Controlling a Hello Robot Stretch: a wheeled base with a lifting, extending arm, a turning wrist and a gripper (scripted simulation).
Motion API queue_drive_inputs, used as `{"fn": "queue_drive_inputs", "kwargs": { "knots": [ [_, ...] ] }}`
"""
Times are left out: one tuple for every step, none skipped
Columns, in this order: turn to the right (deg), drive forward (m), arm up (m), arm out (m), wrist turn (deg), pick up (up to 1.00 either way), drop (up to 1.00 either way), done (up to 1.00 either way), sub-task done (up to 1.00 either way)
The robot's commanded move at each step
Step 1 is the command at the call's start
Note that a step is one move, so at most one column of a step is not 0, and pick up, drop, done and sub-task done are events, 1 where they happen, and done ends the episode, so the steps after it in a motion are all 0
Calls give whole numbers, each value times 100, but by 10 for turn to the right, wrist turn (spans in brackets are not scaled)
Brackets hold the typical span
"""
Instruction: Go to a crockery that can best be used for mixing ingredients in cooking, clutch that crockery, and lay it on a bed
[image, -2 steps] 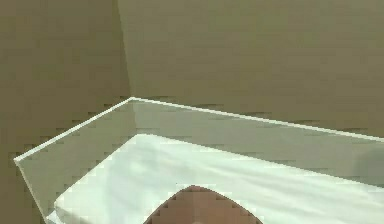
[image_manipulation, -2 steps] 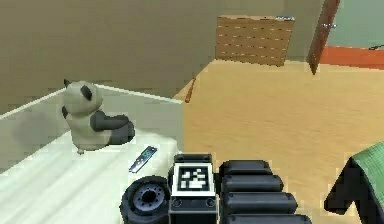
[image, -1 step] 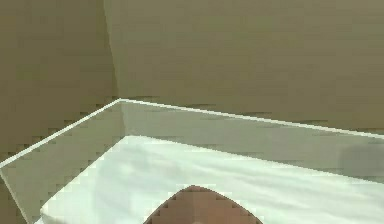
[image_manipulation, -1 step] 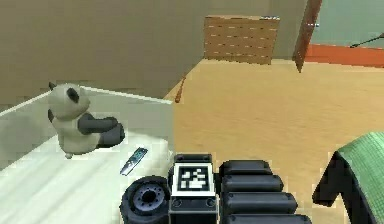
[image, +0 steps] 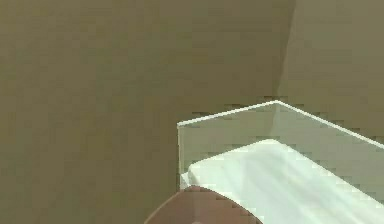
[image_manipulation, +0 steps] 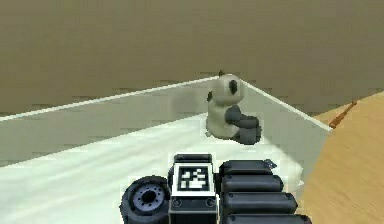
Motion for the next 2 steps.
{"fn": "queue_drive_inputs", "kwargs": {
  "knots": [
    [-450, 0, 0, 0, 0, 0, 0, 0, 0],
    [-450, 0, 0, 0, 0, 0, 0, 0, 0]
  ]
}}
